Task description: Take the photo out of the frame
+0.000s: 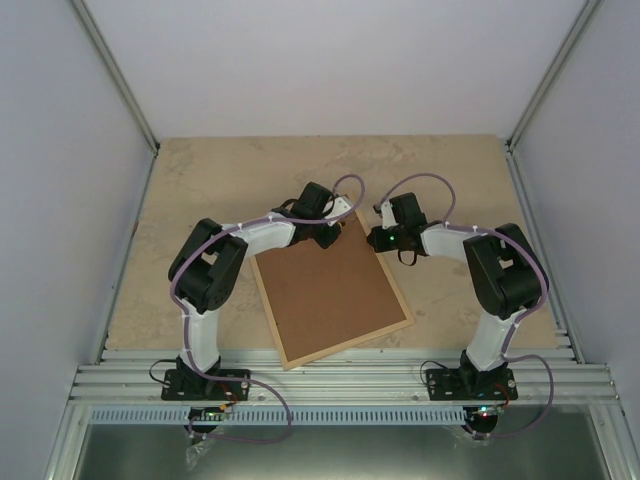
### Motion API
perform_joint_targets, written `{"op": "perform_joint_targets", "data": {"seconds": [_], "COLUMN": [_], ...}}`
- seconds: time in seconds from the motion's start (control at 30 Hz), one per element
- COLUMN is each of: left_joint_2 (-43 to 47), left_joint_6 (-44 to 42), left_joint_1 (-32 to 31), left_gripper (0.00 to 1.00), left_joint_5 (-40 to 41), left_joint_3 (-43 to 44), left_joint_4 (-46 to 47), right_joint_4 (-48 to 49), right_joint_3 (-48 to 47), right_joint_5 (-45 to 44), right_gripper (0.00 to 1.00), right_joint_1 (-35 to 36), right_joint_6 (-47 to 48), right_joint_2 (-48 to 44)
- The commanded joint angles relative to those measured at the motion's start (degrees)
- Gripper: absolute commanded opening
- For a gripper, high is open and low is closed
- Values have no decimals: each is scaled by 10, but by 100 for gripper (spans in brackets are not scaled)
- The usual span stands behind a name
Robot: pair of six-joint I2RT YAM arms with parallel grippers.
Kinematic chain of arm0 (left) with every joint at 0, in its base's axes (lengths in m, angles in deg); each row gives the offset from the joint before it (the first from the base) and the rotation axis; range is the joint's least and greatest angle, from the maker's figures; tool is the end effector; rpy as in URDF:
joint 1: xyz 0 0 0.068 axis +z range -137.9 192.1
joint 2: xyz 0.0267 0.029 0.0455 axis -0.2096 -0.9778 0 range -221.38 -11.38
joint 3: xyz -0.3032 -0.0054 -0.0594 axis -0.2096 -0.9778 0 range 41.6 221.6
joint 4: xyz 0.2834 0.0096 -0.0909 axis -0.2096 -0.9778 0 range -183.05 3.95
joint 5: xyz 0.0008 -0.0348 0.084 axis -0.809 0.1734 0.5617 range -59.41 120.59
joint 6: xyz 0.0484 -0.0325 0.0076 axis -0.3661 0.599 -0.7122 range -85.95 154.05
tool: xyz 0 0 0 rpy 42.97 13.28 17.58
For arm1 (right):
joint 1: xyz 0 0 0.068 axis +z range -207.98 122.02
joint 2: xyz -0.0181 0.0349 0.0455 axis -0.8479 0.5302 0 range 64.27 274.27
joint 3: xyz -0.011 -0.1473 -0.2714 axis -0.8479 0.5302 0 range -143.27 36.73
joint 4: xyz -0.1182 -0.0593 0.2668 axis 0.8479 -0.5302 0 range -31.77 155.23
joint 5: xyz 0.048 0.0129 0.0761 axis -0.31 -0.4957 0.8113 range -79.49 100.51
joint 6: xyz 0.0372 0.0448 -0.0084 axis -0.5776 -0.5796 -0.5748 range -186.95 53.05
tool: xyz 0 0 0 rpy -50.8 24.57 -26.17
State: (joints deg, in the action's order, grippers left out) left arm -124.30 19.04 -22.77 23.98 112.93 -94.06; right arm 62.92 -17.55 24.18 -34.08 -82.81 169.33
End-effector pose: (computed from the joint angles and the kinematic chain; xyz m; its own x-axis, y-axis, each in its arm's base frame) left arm 0.3784 -0.2695 0.1590 -0.4407 0.6205 -0.6487 0.7695 0.6333 0.0830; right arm 0.3554 0.1685 0.1304 -0.8462 -0.0846 -0.5261 -0.3038 0.8877 0.3459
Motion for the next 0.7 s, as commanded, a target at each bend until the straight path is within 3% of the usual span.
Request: {"op": "perform_joint_targets", "data": {"seconds": [0.0, 0.67], "left_joint_2": [-8, 9], "left_joint_6": [-11, -9], "left_joint_1": [-1, 0], "left_gripper": [0, 0], "left_joint_5": [-13, -24], "left_joint_3": [-11, -21], "left_joint_4": [-42, -45], "right_joint_4": [-5, -4], "right_joint_3": [-3, -3], "right_joint_5": [26, 22], "right_gripper": [7, 7], "right_joint_1": [15, 15], "right_joint_6": [10, 9], "right_joint_2": [20, 22]}}
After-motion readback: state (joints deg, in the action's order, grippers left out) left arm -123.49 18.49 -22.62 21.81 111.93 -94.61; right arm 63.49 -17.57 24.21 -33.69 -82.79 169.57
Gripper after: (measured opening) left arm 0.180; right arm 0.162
